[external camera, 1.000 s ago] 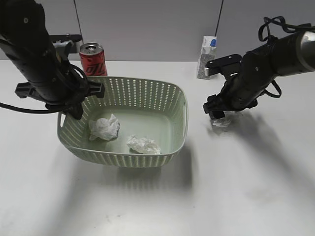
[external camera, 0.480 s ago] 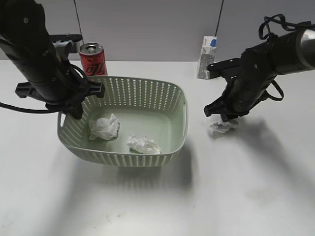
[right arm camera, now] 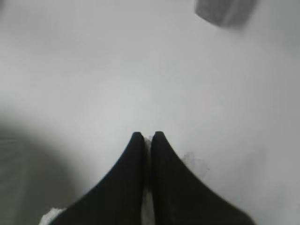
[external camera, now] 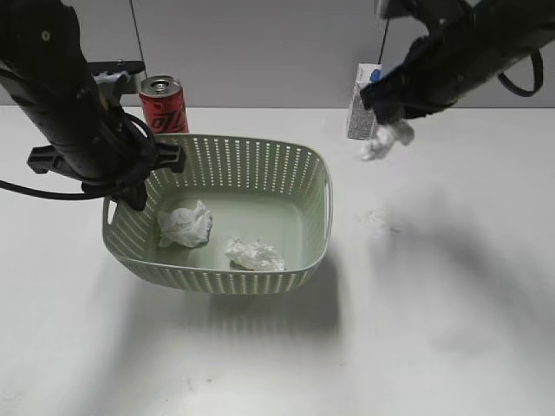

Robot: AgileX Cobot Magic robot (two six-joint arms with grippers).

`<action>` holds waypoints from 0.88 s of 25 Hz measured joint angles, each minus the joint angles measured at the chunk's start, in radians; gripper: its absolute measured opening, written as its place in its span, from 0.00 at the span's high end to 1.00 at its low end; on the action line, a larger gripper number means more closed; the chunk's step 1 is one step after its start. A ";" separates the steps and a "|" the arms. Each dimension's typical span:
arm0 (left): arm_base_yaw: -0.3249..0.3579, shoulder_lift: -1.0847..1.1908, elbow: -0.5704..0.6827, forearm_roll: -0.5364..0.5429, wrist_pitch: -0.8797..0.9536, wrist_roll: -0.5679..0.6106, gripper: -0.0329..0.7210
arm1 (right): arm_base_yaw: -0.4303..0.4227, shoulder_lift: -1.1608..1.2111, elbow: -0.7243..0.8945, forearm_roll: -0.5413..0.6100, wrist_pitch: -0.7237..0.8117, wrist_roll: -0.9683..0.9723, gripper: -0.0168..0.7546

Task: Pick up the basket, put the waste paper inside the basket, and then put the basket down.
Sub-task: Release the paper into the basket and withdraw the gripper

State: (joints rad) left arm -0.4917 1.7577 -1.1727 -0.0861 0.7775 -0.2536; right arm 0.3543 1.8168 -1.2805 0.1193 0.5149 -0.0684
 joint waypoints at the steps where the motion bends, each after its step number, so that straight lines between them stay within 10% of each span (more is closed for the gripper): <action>1: 0.000 0.000 0.000 -0.001 0.000 0.000 0.96 | 0.009 -0.036 -0.003 0.089 0.000 -0.074 0.97; 6: 0.000 0.000 0.000 -0.004 -0.001 0.000 0.96 | 0.121 -0.134 -0.006 0.458 0.000 -0.459 0.97; 11: 0.000 0.000 0.000 -0.013 0.000 0.000 0.96 | 0.266 -0.097 -0.006 0.476 -0.059 -0.579 0.95; 18: 0.000 0.000 0.000 -0.022 0.008 0.000 0.96 | 0.305 -0.015 -0.006 0.482 -0.096 -0.587 0.22; 22: 0.000 0.000 0.000 -0.043 0.009 0.000 0.96 | 0.305 -0.024 -0.006 0.420 -0.116 -0.515 0.16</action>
State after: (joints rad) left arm -0.4917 1.7577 -1.1727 -0.1288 0.7862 -0.2536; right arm 0.6596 1.7929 -1.2867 0.5388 0.3985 -0.5831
